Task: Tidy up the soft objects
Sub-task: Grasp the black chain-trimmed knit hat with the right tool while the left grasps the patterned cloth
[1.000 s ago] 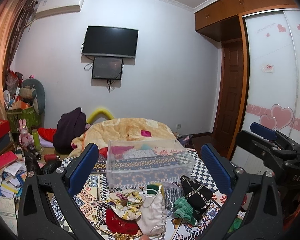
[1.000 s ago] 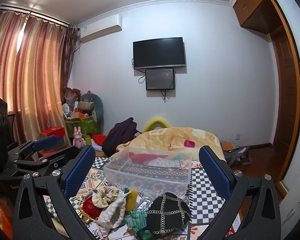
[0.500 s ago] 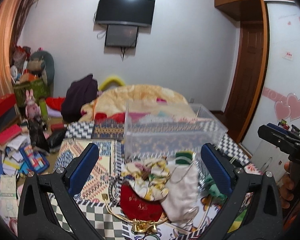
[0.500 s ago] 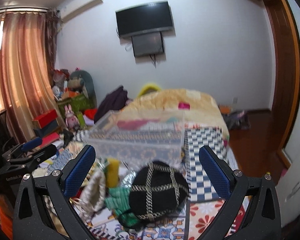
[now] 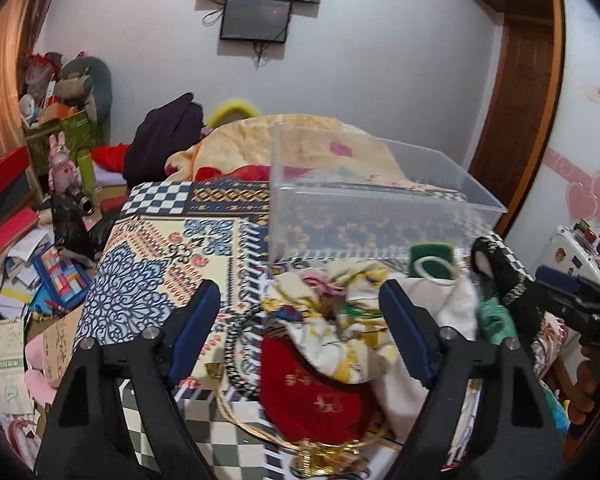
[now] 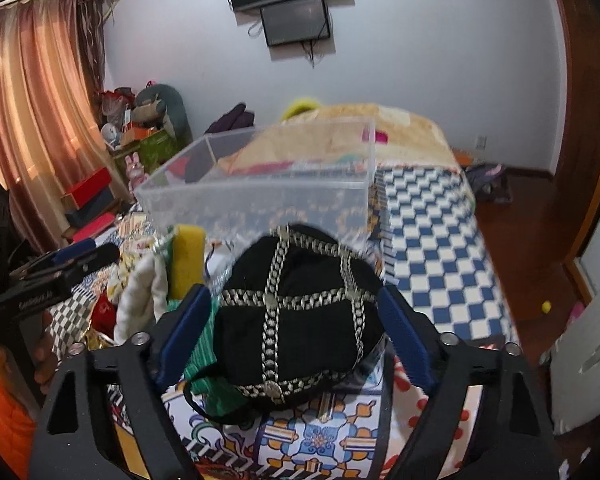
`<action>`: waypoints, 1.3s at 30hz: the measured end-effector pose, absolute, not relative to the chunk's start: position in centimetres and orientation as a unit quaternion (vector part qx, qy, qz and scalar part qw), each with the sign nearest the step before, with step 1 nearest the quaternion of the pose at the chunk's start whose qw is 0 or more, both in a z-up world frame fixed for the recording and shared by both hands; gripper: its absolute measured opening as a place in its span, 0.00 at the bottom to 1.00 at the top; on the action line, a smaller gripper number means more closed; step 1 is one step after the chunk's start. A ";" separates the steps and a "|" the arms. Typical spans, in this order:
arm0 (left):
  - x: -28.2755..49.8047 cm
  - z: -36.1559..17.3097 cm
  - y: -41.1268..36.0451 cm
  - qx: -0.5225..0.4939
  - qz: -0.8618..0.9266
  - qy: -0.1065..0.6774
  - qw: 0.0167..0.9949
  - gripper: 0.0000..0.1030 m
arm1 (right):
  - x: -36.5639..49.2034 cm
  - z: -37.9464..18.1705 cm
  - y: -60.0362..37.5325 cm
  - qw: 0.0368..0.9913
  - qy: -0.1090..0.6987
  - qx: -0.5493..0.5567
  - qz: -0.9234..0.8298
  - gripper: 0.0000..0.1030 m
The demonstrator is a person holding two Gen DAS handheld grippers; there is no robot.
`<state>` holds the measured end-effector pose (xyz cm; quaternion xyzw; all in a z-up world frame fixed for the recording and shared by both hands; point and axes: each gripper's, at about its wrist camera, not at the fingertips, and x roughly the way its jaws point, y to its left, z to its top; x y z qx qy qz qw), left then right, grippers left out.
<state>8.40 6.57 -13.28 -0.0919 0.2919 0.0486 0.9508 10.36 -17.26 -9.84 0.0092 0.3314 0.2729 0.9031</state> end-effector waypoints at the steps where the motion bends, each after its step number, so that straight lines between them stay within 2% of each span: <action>1: 8.5 -13.4 6.8 -0.094 0.052 0.294 0.950 0.75 | 10.4 -10.1 -17.4 0.901 0.336 0.011 0.273 0.73; 6: 9.3 -14.5 7.6 -0.107 0.055 0.311 0.943 0.63 | 10.8 -10.4 -17.5 0.895 0.346 0.020 0.282 0.63; 10: 10.1 -15.5 7.6 -0.114 0.046 0.329 0.936 0.46 | 11.0 -10.6 -17.1 0.894 0.346 0.013 0.283 0.49; 17: 10.4 -15.9 7.3 -0.116 0.033 0.333 0.935 0.23 | 11.0 -10.5 -16.6 0.898 0.340 0.002 0.279 0.31; 19: 10.2 -15.7 7.1 -0.112 0.030 0.330 0.937 0.12 | 10.9 -10.5 -16.6 0.900 0.337 0.001 0.278 0.24; 22: 9.6 -15.0 6.6 -0.103 0.029 0.316 0.942 0.08 | 10.9 -10.3 -16.8 0.901 0.334 0.003 0.276 0.16; 24: 9.1 -14.3 6.4 -0.100 0.030 0.307 0.946 0.07 | 10.9 -10.1 -17.1 0.901 0.332 0.009 0.279 0.06; 33: 7.7 -11.7 6.6 -0.109 0.029 0.271 0.956 0.07 | 10.9 -9.0 -17.9 0.904 0.322 0.024 0.282 0.06; 35: 7.4 -11.3 6.6 -0.111 0.028 0.265 0.957 0.07 | 11.4 -8.9 -17.6 0.903 0.327 0.019 0.276 0.14; 37: 7.4 -11.1 6.8 -0.113 0.027 0.261 0.958 0.07 | 11.8 -9.0 -16.9 0.900 0.333 0.014 0.282 0.31; 39: 7.3 -10.9 6.7 -0.114 0.027 0.258 0.959 0.06 | 12.3 -9.1 -15.9 0.901 0.335 0.001 0.274 0.37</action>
